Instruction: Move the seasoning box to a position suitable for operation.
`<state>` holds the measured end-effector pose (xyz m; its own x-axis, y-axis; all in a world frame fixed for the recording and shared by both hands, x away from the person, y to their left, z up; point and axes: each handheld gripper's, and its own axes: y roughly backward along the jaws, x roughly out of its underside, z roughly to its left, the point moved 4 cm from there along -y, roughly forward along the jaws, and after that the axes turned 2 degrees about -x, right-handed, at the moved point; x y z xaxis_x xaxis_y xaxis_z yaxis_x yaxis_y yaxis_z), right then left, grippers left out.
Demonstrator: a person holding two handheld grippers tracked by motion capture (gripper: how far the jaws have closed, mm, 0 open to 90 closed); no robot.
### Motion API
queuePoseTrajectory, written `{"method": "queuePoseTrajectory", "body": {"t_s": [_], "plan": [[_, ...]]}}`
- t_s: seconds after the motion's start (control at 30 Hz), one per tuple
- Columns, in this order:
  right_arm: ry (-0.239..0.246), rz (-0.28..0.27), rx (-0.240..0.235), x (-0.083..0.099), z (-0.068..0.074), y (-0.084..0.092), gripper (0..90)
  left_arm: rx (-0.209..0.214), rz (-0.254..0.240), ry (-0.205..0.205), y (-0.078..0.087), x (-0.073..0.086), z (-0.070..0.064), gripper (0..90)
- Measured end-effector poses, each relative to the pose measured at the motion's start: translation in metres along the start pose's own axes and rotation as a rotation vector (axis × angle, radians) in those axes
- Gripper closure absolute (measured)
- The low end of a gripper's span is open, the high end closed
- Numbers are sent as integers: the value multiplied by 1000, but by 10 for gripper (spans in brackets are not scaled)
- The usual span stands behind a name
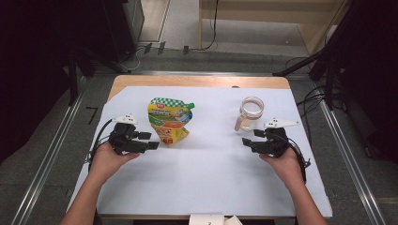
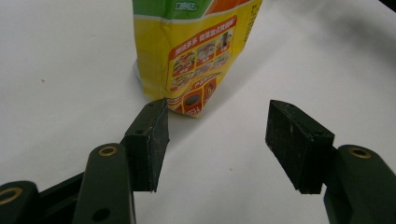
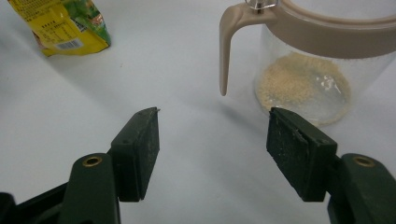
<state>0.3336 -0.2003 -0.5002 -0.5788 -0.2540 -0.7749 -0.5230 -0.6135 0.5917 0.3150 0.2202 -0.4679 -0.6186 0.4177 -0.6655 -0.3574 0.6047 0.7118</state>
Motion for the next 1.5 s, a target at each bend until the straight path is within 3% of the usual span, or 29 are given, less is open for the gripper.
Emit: {"method": "queuePoseTrajectory", "body": {"t_s": [0.27, 0.47, 0.67, 0.8, 0.97, 1.2, 1.33, 1.5], "plan": [[21, -12, 10, -3, 0, 2, 342, 16, -4, -20, 0, -5, -8, 383], [34, -15, 43, -4, -5, 4, 333, 30, -8, -34, 0, -8, -15, 372], [2, -31, 75, -6, -17, 2, 315, 48, -14, -55, -1, -11, -24, 371], [-22, -44, 121, -8, -29, -2, 275, 55, -10, -68, -3, -13, -29, 371], [-48, -40, 131, -8, -40, -13, 234, 65, -2, -90, -7, -13, -37, 371], [-26, -26, 152, -14, -45, -29, 170, 67, 1, -107, -11, -12, -42, 364], [-28, -50, 170, -15, -52, -40, 144, 75, 16, -117, -15, -12, -48, 363], [-54, -93, 160, -13, -61, -52, 138, 98, -2, -106, -14, -14, -53, 363]]}}
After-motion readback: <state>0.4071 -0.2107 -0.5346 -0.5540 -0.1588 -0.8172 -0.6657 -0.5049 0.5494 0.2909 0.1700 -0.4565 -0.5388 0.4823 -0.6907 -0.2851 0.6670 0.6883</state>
